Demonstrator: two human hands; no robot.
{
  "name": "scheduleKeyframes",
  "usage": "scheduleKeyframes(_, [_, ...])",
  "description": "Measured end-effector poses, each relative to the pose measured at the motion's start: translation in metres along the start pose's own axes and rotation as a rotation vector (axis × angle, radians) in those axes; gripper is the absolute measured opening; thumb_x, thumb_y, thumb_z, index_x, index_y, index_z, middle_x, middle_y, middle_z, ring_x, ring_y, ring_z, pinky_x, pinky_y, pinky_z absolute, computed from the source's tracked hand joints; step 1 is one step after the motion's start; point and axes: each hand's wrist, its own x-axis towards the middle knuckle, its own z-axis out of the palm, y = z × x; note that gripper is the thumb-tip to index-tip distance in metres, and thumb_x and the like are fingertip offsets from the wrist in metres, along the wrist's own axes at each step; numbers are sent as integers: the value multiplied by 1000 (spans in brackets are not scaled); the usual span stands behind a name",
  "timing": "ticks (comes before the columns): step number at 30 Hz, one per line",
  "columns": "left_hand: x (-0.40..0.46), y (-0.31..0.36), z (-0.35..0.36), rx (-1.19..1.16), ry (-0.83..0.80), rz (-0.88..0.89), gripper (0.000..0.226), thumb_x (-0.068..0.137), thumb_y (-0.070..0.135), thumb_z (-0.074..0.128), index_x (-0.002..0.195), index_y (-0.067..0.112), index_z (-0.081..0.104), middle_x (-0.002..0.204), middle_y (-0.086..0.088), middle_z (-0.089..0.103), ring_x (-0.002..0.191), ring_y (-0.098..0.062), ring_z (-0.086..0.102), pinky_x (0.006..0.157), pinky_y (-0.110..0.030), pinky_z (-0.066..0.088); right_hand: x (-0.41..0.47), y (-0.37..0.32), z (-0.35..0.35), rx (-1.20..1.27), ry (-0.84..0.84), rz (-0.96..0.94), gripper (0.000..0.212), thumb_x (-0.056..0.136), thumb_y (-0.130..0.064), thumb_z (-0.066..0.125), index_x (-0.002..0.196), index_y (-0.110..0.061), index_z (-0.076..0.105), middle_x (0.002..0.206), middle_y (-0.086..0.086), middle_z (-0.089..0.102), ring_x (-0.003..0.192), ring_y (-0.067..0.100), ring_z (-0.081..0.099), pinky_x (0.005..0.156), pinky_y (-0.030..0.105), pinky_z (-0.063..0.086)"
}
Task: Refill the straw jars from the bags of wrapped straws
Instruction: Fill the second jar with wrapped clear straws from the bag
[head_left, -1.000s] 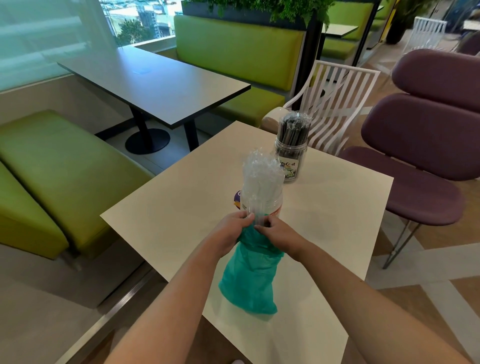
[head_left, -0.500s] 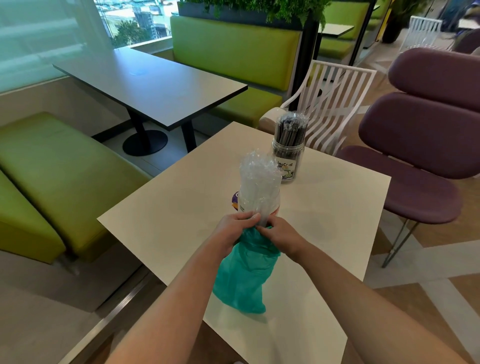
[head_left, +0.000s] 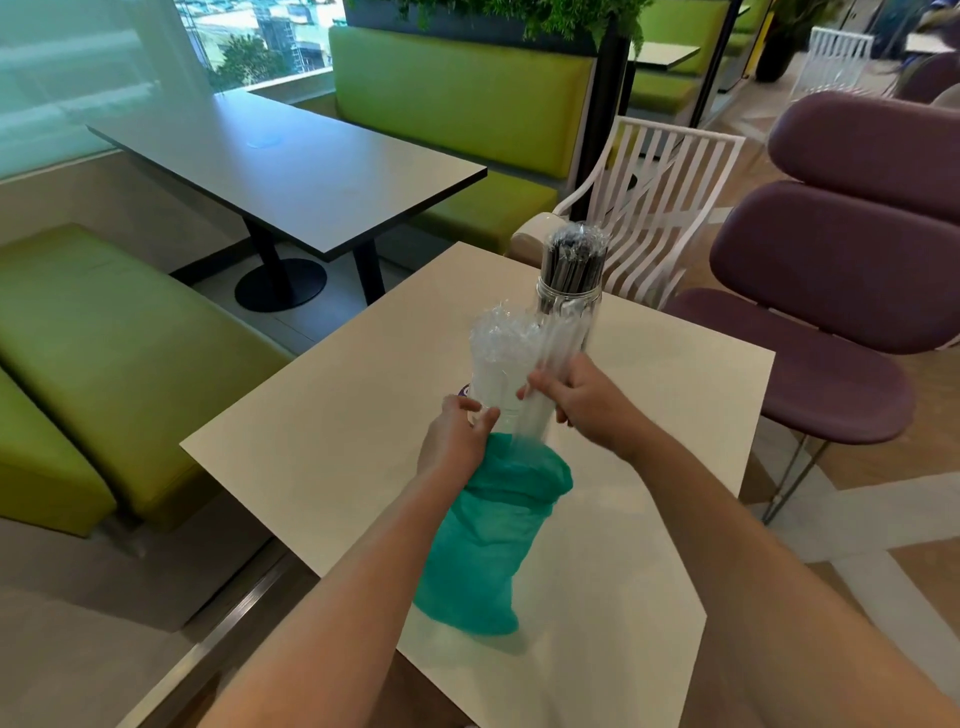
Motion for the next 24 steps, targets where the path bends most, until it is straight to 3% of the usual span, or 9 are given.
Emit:
scheduleKeyframes(6, [17, 10, -3, 131, -64, -14, 77, 91, 56, 57, 152, 29, 19, 140, -8, 54, 118, -31, 58, 90, -42, 50, 1, -46, -24, -28, 175, -117, 20, 99, -31, 51, 116, -23, 45, 104, -1, 67, 78, 1, 59, 66, 16, 48])
scheduleKeyframes(9, [21, 9, -4, 143, -114, -16, 81, 89, 55, 61, 153, 33, 18, 142, -8, 53, 121, -31, 56, 95, -44, 49, 4, -57, -27, -24, 227, -161, 23, 98, -31, 53, 118, -28, 42, 104, -6, 64, 89, 4, 62, 84, 31, 55])
scheduleKeyframes(12, [25, 11, -6, 111, -126, -55, 80, 87, 53, 64, 151, 36, 21, 142, -7, 52, 118, -30, 57, 94, -43, 51, 10, -62, -26, -63, 276, -180, 34, 97, -34, 53, 127, -23, 43, 101, -12, 61, 96, 9, 62, 91, 40, 55])
scheduleKeyframes(14, [27, 15, -8, 91, -142, -96, 79, 87, 50, 66, 151, 38, 21, 142, -7, 51, 113, -28, 57, 89, -38, 51, 15, -63, -26, -83, 316, -182, 44, 97, -36, 53, 135, -19, 40, 110, -7, 60, 106, 17, 61, 92, 43, 55])
scheduleKeyframes(17, [29, 20, -9, 79, -174, -123, 83, 87, 45, 69, 152, 40, 18, 142, -7, 50, 102, -24, 56, 86, -36, 51, 23, -64, -27, -79, 348, -189, 49, 97, -39, 53, 139, -20, 36, 122, 2, 59, 106, 23, 63, 80, 37, 60])
scheduleKeyframes(20, [32, 21, -9, 49, -182, -152, 85, 85, 43, 72, 151, 41, 20, 140, -7, 50, 96, -21, 57, 89, -38, 54, 28, -65, -27, -60, 324, -186, 49, 97, -37, 54, 139, -20, 35, 121, 4, 58, 94, 20, 64, 58, 19, 57])
scheduleKeyframes(24, [32, 19, -9, 23, -176, -145, 83, 84, 42, 74, 150, 41, 24, 138, -5, 52, 97, -20, 59, 89, -39, 55, 31, -60, -22, -82, 270, -177, 49, 97, -32, 56, 140, -17, 36, 114, 2, 56, 77, 13, 62, 52, 14, 52])
